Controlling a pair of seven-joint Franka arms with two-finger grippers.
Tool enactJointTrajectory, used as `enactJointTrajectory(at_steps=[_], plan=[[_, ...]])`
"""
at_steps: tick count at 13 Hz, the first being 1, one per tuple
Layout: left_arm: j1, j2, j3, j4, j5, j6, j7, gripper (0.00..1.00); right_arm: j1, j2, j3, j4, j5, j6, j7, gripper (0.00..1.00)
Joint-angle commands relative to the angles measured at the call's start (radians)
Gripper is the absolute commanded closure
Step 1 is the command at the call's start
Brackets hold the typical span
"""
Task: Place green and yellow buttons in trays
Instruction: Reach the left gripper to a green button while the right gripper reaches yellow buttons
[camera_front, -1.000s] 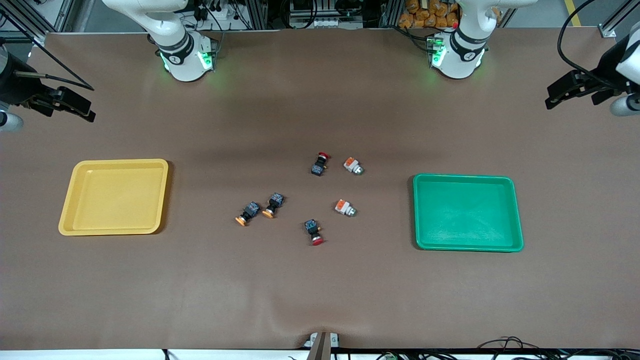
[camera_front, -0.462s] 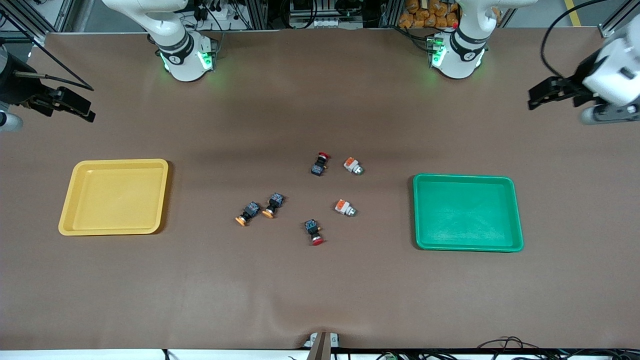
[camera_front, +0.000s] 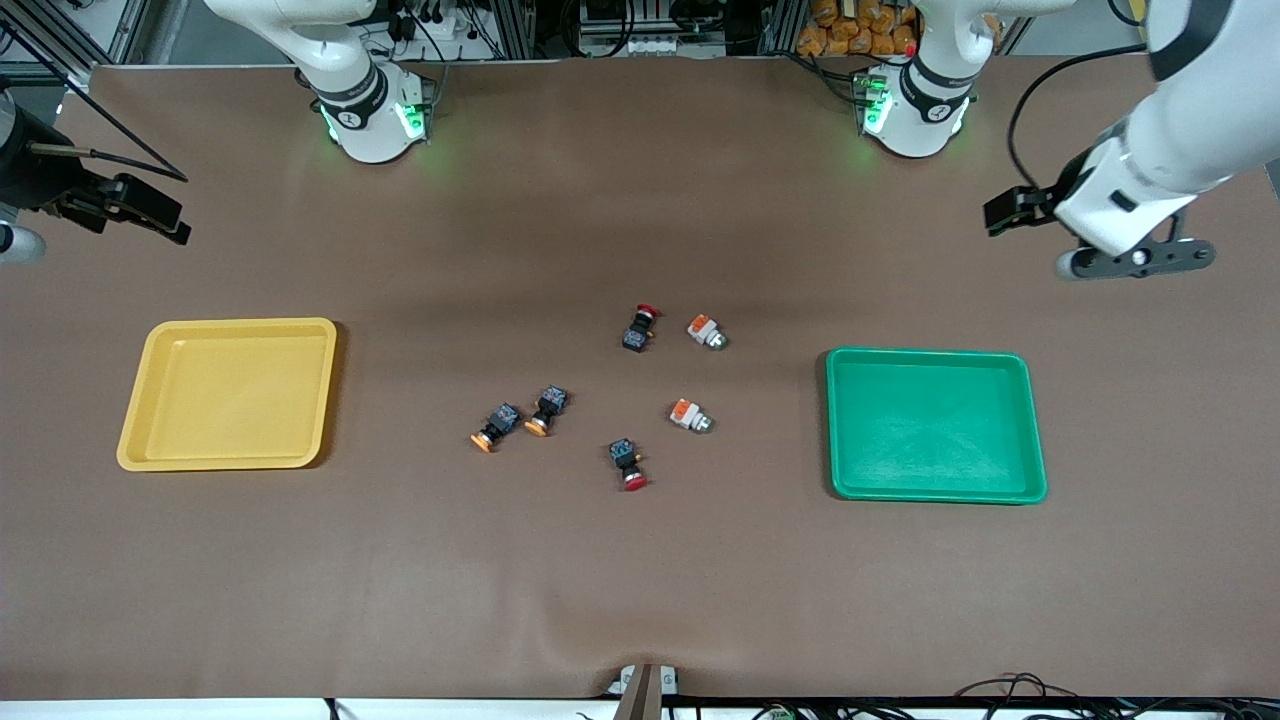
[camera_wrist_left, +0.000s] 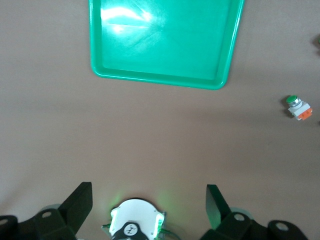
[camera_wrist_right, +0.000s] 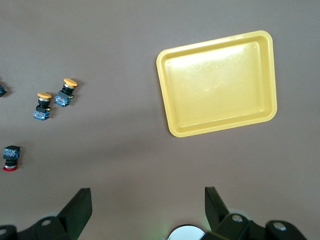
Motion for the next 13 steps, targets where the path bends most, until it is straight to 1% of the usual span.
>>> enactJointTrajectory(at_steps=[1,3,5,6,7,9,10,13], plan=[[0.002,-0.008,-0.058,-0.096,-0.013,0.119,-0.096,0.0,0.004,0.03,0.001,0.025,-0.008,-0.011,0.012,0.0],[0.002,0.031,-0.082,-0.104,-0.013,0.163,-0.18,0.0,0.01,0.064,0.002,0.027,-0.019,-0.013,0.018,0.0],[0.002,0.067,-0.099,-0.108,-0.017,0.209,-0.225,0.0,0.012,0.072,0.003,0.028,-0.019,-0.013,0.018,0.0],[0.0,0.092,-0.104,-0.108,-0.046,0.234,-0.262,0.0,0.013,0.079,0.003,0.027,-0.02,-0.013,0.017,0.0],[-0.01,0.112,-0.125,-0.111,-0.056,0.265,-0.3,0.0,0.015,0.093,0.003,0.028,-0.025,-0.013,0.017,0.0],[-0.019,0.178,-0.189,-0.113,-0.054,0.334,-0.465,0.0,0.013,0.141,0.003,0.027,-0.026,-0.013,0.009,0.0],[-0.033,0.216,-0.225,-0.113,-0.047,0.37,-0.548,0.0,0.015,0.161,0.003,0.027,-0.028,-0.014,0.012,0.0],[-0.136,0.31,-0.234,-0.111,-0.002,0.462,-0.766,0.0,0.016,0.184,0.003,0.02,-0.026,-0.017,0.021,0.0]])
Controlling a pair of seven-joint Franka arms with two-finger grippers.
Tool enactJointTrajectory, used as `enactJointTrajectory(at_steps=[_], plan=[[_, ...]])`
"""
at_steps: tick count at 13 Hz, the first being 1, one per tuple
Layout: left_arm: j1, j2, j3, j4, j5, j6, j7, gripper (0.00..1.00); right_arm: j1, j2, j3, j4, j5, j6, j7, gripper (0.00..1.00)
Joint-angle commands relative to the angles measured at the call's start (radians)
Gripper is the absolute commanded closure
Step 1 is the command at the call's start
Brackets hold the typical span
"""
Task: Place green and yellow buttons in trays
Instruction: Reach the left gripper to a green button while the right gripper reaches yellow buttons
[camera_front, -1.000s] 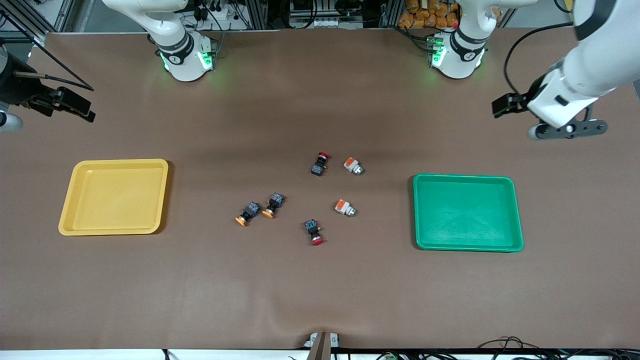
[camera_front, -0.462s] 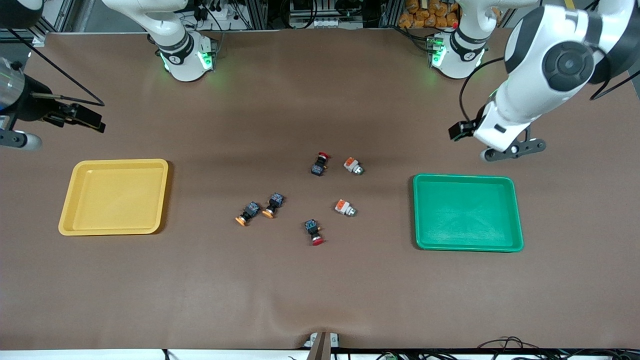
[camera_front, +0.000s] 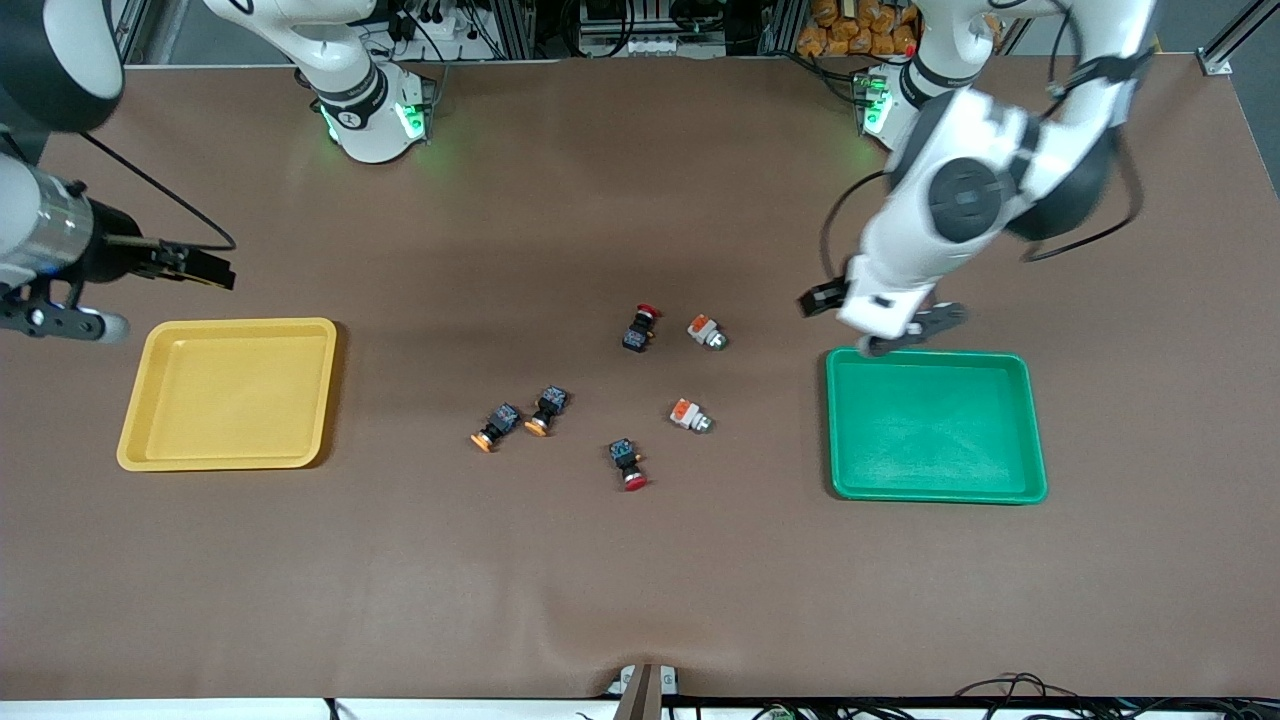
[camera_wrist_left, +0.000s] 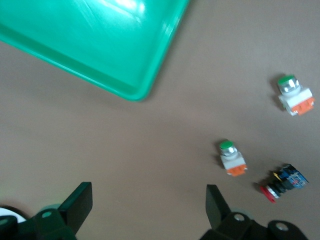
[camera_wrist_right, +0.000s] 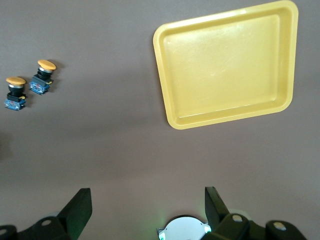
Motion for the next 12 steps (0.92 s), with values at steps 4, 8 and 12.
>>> enactJointTrajectory(at_steps=[4,8,12], plan=[[-0.153,0.172,0.001,0.011,0.14,0.169,-0.457,0.0,0.032,0.04,0.0,0.019,-0.011,-0.048,0.057,0.0],[-0.216,0.276,0.001,0.019,0.231,0.274,-0.727,0.0,0.061,0.105,0.005,0.016,0.001,-0.051,0.221,0.0],[-0.249,0.336,0.002,0.019,0.297,0.35,-0.873,0.0,0.061,0.144,0.003,0.014,0.086,-0.051,0.263,0.0]])
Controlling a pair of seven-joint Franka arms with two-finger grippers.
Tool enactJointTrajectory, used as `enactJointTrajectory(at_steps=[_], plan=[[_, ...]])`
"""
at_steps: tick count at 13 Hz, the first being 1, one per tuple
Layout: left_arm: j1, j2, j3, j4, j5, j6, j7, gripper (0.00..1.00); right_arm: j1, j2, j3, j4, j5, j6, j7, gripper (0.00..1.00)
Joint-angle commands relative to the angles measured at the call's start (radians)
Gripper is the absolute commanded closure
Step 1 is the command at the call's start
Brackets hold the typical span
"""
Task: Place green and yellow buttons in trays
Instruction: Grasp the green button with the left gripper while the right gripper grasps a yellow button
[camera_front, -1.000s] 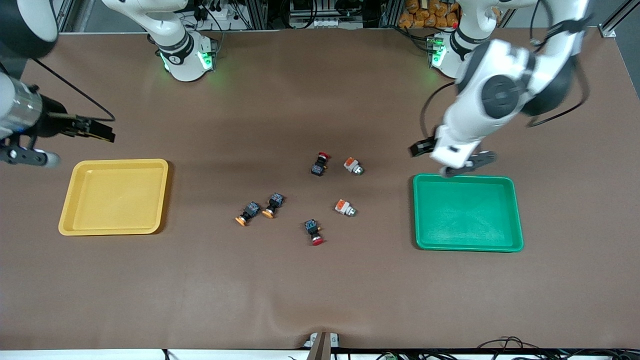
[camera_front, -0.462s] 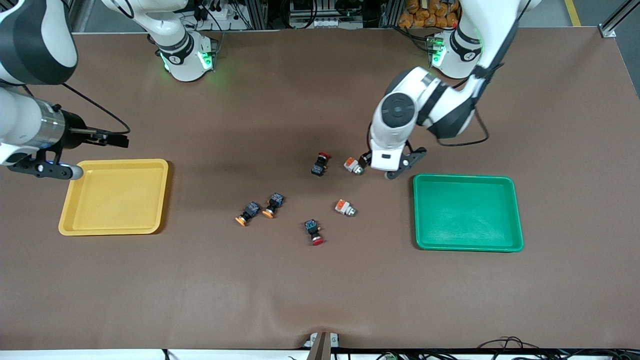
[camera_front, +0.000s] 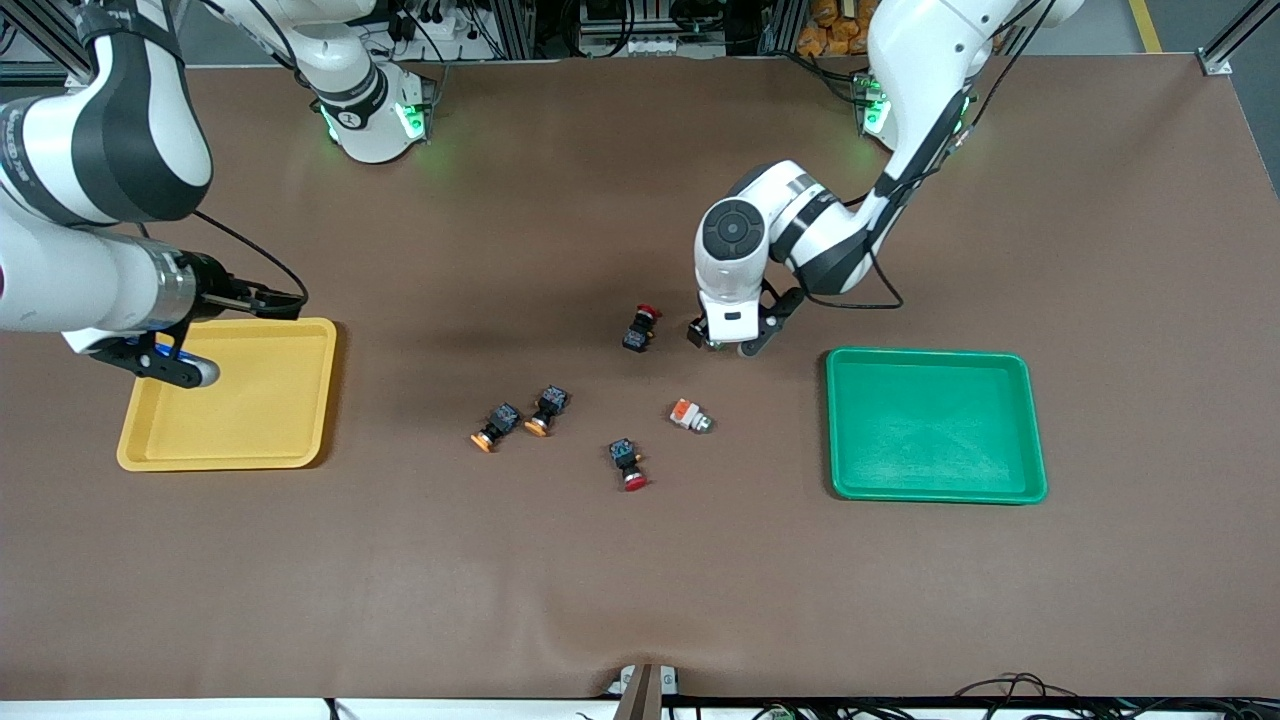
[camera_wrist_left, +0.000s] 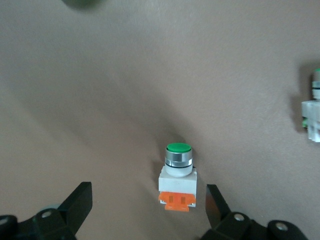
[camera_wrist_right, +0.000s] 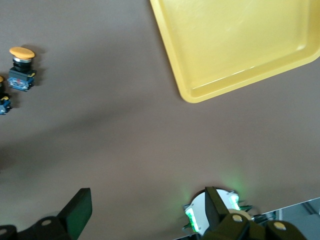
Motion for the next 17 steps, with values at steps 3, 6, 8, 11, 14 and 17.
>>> enactJointTrajectory(at_steps=[3,6,8,11,14,17], plan=[[-0.009,0.061,0.004,0.02,0.146,0.103,-0.19,0.0,-0.006,0.084,0.0,0.017,0.148,0.007,0.088,0.0],[-0.023,0.085,0.002,0.02,0.174,0.113,-0.199,0.0,0.022,0.107,0.002,0.014,0.153,0.064,0.17,0.0],[-0.031,0.098,0.002,0.02,0.174,0.136,-0.216,0.0,0.051,0.126,0.002,0.014,0.154,0.111,0.221,0.0],[-0.045,0.121,0.002,0.02,0.174,0.171,-0.256,0.0,0.103,0.153,0.003,0.012,0.154,0.196,0.307,0.0],[-0.042,0.121,0.002,0.017,0.174,0.171,-0.261,0.73,0.132,0.167,0.005,-0.02,0.156,0.277,0.344,0.0],[-0.031,0.116,0.002,0.013,0.176,0.165,-0.259,1.0,0.162,0.179,0.006,-0.066,0.157,0.392,0.391,0.0]])
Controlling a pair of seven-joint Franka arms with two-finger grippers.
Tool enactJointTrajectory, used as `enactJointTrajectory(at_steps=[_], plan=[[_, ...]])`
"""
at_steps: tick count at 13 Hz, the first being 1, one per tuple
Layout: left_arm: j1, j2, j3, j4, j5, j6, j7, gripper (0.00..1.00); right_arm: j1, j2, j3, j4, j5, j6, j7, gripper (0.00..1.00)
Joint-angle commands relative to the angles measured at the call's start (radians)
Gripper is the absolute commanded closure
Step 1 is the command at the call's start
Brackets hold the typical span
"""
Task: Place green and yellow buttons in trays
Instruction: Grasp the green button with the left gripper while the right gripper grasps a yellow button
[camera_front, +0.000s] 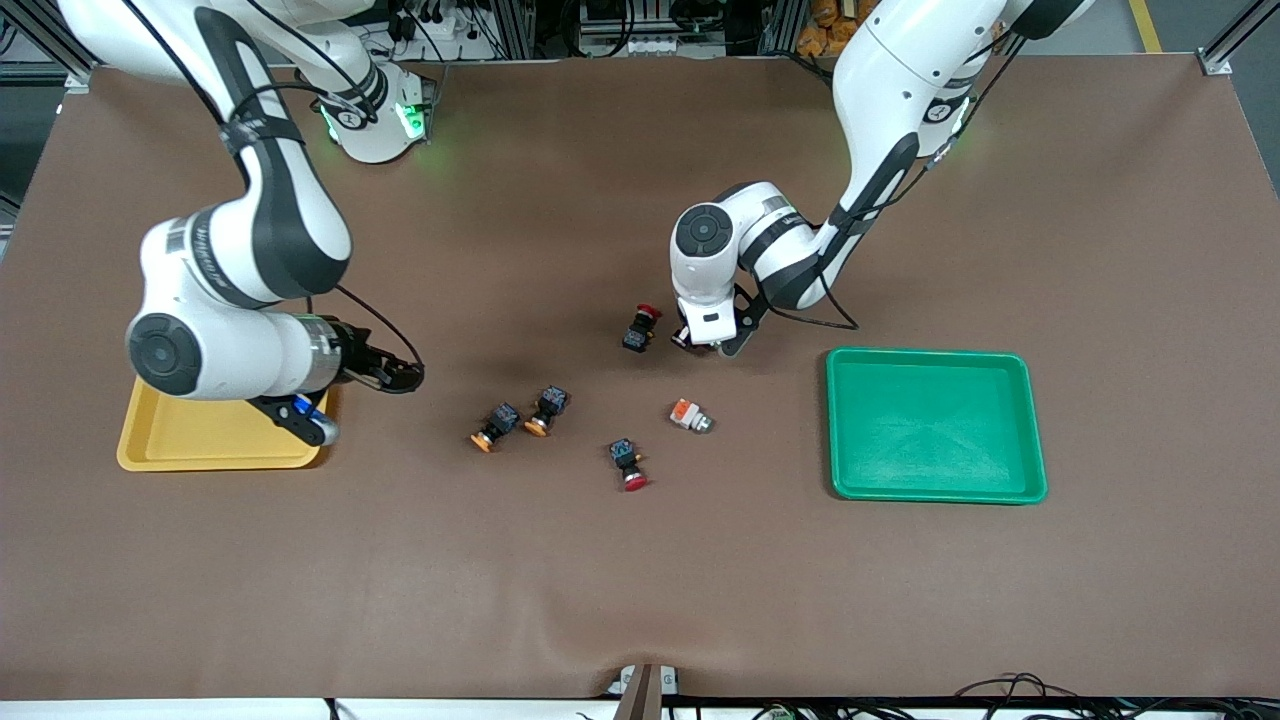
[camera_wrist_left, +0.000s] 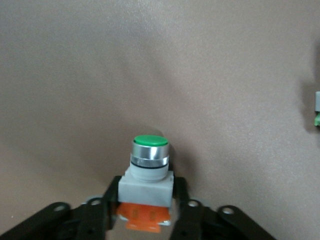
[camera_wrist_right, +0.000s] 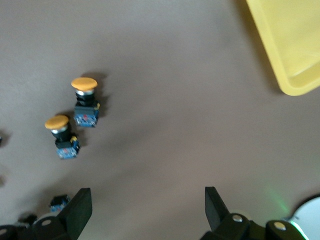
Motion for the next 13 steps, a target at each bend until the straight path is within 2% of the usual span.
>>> enactJointTrajectory(at_steps=[1,5,7,9,13], plan=[[0.026,-0.01,0.001,-0.001,0.033,0.001,-0.031,1.0,0.031,0.022,0.002,-0.024,0.015,0.079,0.082,0.0],[0.096,-0.079,0.006,0.002,0.033,-0.023,-0.015,1.0,0.054,0.093,0.002,-0.025,0.014,0.22,0.13,0.0],[0.147,-0.131,0.003,0.002,0.033,-0.098,0.023,1.0,0.067,0.13,0.002,-0.025,0.014,0.299,0.13,0.0],[0.234,-0.156,0.001,0.002,0.033,-0.156,0.075,1.0,0.087,0.168,0.002,-0.024,0.014,0.39,0.13,0.0],[0.41,-0.152,0.0,0.025,0.031,-0.164,0.297,1.0,0.106,0.243,0.002,-0.024,0.009,0.536,0.13,0.0]])
